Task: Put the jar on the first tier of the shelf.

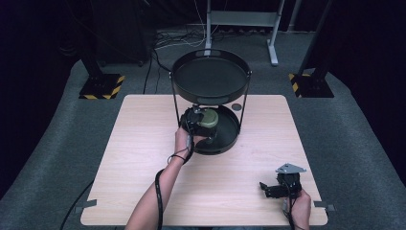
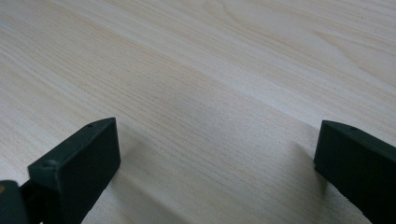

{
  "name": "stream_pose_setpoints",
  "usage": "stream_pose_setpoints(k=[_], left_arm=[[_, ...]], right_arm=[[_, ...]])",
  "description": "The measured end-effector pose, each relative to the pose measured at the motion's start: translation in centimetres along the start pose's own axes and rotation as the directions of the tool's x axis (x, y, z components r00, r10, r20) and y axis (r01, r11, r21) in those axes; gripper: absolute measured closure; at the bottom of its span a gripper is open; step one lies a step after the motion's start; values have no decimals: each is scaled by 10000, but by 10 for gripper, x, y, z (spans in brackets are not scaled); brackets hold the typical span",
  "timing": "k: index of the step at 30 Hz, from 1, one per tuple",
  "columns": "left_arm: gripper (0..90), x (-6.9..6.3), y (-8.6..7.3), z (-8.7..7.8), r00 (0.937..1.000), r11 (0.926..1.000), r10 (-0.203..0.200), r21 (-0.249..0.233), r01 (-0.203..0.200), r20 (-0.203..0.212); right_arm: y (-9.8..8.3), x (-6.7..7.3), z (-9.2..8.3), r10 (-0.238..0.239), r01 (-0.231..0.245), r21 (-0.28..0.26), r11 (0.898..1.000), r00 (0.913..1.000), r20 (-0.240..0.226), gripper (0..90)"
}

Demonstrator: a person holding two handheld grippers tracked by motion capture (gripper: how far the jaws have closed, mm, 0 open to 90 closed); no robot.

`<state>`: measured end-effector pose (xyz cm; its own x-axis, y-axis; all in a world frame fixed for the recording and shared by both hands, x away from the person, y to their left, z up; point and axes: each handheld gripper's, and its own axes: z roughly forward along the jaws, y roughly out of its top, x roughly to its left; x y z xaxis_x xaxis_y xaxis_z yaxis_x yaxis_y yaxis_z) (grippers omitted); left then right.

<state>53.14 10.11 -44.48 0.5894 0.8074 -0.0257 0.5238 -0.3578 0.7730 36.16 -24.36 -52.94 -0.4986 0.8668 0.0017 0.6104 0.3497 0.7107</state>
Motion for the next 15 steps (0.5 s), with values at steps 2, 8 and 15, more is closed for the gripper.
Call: stream_pose_setpoints(k=[2, 8, 15], left_arm=[[0, 0, -4, -7, 10000, 9999, -54, 124, 55, -79], [0, 4, -26, -34, 9998, 9997, 133, 213, -135, 136], [0, 10, -61, -65, 9988, 9968, 493, 625, -489, -43]], right_arm=[[0, 0, 0, 2, -2, 0, 10000, 10000, 0, 0], [0, 0, 0, 2, -2, 1, 10000, 10000, -2, 0], [0, 0, 0, 5, -5, 1, 10000, 10000, 5, 0]])
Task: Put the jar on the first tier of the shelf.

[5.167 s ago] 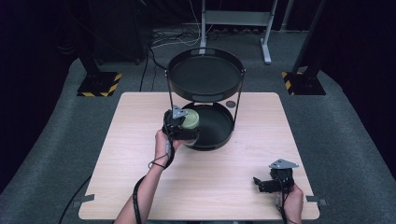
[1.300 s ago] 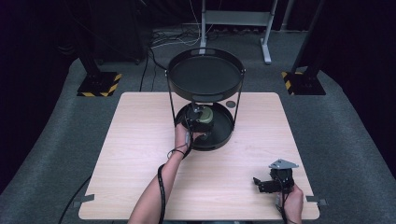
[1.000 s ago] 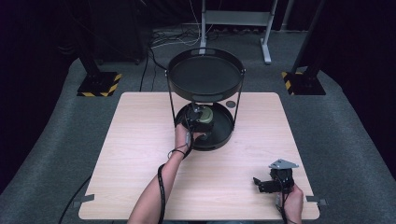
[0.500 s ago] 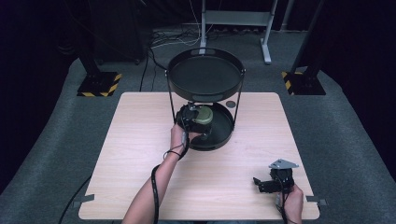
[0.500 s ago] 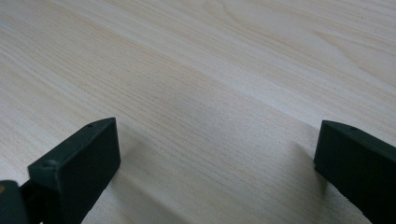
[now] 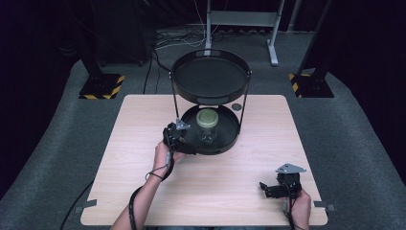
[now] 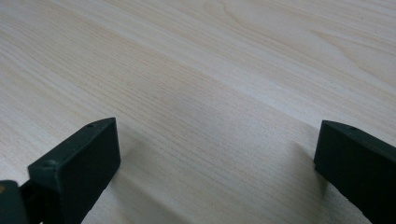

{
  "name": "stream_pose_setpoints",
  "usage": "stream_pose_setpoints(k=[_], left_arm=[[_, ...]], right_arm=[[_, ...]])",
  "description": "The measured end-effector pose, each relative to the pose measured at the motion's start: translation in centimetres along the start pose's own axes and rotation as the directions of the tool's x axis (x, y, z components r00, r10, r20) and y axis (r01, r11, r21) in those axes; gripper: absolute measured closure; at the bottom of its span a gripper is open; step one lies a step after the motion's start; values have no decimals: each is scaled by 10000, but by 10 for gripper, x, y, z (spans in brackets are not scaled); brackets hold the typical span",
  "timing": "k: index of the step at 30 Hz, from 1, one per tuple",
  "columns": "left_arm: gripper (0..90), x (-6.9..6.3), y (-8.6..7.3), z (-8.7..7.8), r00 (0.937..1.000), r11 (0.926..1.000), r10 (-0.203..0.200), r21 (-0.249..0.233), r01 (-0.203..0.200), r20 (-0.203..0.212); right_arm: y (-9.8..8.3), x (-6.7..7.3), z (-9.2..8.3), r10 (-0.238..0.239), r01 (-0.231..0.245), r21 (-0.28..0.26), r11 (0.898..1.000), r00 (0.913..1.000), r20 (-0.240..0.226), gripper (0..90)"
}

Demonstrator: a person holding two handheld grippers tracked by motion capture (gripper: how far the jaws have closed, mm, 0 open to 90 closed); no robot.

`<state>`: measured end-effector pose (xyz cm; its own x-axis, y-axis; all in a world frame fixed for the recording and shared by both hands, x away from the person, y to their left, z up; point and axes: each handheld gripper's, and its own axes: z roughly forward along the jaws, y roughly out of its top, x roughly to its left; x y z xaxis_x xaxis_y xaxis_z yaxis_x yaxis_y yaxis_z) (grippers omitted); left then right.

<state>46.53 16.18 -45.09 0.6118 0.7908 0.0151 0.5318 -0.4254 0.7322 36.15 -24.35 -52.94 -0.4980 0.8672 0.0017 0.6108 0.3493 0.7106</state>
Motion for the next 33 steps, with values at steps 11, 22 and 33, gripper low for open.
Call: stream_pose_setpoints(k=[11, 22, 33], left_arm=[[0, 11, -76, -42, 9980, 9954, -73, 950, 132, -622], [0, 21, -143, -61, 9889, 9814, -681, 1695, 902, -1318], [0, 25, -176, -71, 9700, 9825, -1792, 215, 1851, -1641]], right_arm=[[0, 0, 0, 2, -2, -1, 10000, 10000, -1, 0], [0, 0, 0, -2, 2, 6, 10000, 10000, 15, 0], [0, 0, 0, 3, -3, 5, 10000, 10000, 21, 0]])
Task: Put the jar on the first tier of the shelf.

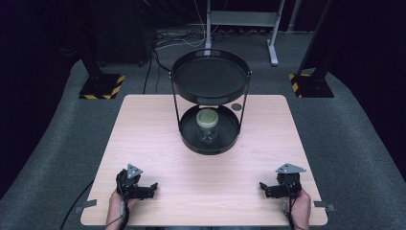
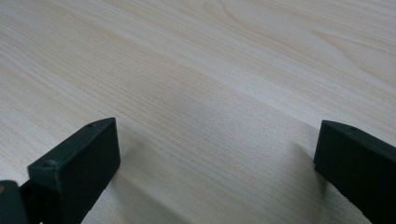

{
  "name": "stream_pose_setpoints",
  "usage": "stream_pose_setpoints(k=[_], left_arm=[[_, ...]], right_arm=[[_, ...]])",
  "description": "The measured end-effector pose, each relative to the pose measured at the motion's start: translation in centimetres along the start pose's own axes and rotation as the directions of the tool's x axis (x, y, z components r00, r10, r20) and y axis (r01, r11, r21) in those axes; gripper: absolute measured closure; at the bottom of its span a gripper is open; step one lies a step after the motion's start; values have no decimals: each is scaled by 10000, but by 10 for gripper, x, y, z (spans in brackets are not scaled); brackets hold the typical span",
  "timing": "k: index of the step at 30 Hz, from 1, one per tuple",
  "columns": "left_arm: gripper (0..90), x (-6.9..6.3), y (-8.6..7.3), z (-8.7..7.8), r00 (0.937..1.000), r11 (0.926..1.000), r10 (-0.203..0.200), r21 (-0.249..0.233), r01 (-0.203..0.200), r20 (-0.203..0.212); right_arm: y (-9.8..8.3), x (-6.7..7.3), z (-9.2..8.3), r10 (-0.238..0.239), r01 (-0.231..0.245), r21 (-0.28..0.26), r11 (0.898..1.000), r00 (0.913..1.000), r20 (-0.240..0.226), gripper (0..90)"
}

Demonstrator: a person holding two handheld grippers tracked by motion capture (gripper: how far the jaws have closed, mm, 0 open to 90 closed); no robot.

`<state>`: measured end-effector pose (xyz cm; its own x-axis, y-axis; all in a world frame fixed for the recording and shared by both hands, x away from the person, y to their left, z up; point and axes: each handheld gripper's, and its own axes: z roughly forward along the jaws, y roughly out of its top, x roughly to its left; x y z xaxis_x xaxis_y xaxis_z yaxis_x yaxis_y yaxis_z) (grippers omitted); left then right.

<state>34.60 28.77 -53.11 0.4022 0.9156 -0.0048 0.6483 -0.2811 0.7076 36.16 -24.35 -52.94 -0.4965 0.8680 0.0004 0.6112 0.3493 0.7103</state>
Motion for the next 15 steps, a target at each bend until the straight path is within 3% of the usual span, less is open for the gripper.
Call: stream_pose_setpoints(k=[15], left_arm=[[0, 0, 0, 0, 9998, 9999, -146, -6, 146, -150]], right_arm=[[0, 0, 0, 1, -1, 1, 10000, 10000, 2, 0]])
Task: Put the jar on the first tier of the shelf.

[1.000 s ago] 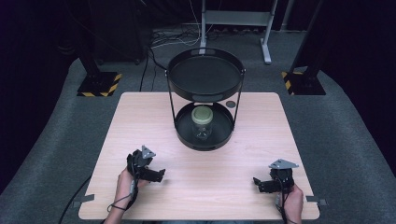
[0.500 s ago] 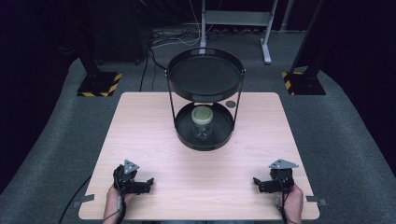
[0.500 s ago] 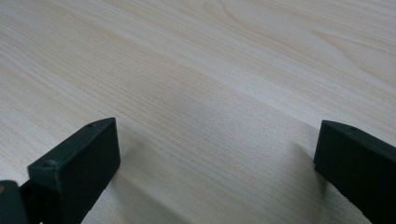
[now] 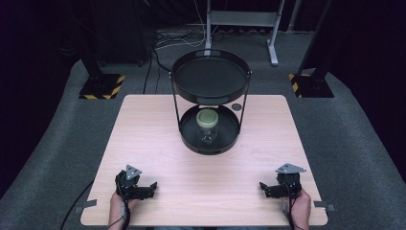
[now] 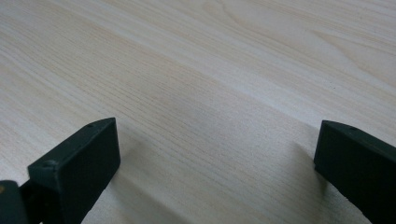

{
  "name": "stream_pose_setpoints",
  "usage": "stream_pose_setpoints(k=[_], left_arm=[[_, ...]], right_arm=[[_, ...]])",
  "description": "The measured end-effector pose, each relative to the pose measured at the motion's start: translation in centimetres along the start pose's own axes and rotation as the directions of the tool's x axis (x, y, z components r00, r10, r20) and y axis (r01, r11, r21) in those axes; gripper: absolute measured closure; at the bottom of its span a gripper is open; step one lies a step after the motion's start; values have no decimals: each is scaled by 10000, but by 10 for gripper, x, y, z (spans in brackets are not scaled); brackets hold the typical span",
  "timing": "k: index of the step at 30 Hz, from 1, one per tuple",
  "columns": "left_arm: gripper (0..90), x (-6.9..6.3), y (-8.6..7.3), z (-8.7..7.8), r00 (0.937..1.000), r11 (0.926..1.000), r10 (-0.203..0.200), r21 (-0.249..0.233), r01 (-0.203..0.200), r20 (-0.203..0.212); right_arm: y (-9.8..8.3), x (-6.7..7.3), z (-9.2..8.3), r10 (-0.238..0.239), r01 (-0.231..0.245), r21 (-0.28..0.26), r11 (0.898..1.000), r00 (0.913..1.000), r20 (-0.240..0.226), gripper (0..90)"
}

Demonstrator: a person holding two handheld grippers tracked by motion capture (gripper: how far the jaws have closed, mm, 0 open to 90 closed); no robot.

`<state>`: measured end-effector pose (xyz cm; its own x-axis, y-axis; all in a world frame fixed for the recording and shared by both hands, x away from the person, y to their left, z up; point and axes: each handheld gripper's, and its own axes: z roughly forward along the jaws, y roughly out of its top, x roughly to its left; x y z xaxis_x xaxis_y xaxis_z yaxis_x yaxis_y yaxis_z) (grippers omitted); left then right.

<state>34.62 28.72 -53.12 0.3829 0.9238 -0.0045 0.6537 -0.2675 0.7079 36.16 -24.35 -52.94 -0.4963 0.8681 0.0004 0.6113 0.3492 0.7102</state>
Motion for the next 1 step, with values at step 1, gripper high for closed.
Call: stream_pose_setpoints(k=[1], left_arm=[[0, 0, 0, 0, 10000, 10000, -1, 1, 1, 0]], right_arm=[[0, 0, 0, 1, -1, 0, 10000, 10000, 1, 0]])
